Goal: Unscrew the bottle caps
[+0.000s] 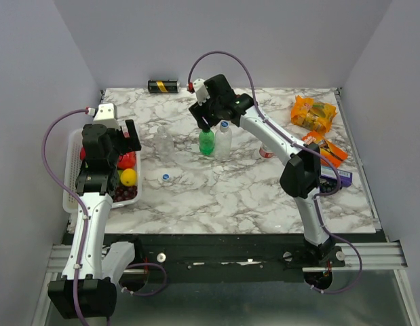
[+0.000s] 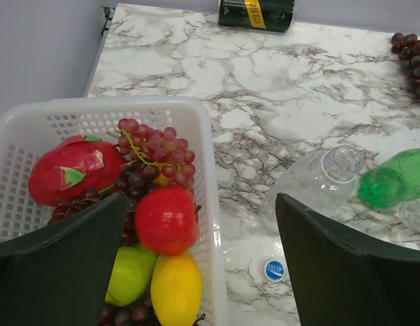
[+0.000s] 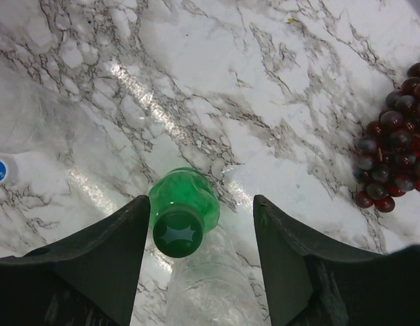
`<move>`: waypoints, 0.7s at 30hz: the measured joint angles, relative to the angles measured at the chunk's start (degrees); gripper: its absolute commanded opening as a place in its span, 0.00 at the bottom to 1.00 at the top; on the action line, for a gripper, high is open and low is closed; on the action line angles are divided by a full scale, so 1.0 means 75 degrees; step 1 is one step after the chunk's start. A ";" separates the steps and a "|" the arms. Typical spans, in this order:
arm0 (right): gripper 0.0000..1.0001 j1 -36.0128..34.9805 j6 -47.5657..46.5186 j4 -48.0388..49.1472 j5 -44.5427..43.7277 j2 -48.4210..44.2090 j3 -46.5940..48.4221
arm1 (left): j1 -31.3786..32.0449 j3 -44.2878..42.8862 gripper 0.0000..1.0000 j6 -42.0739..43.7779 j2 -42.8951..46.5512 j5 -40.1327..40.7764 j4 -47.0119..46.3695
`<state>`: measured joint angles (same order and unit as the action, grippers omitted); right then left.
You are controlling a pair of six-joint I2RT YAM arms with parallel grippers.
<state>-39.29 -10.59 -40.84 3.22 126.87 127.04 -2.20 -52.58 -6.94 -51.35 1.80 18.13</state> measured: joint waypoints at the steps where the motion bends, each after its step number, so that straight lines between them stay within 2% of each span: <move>1: 0.69 0.0000 -0.0064 -0.0047 0.0020 0.0003 -0.0003 | 0.0000 0.0000 0.99 0.0000 0.0000 -0.0003 0.0000; 8: 0.59 0.0003 -0.0408 -0.0344 0.0163 0.0023 -0.0003 | 0.0000 0.0000 0.99 -0.0003 -0.0012 -0.0041 0.0000; 15: 0.54 0.0003 -0.0525 -0.0469 0.0344 0.0230 0.0154 | 0.0000 0.0000 0.99 -0.0003 -0.0055 -0.0052 0.0000; 18: 0.46 0.0003 -0.0568 -0.0548 0.0379 0.0280 0.0207 | 0.0000 0.0000 0.99 -0.0003 -0.0079 -0.0052 0.0000; 21: 0.42 0.0003 -0.0603 -0.0641 0.0440 0.0358 0.0254 | 0.0000 0.0000 0.99 -0.0003 -0.0093 -0.0052 0.0000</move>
<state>-39.27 -15.11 -45.65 6.52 129.56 128.95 -2.20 -52.58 -6.96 -52.05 1.41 18.13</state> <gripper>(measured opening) 0.452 0.988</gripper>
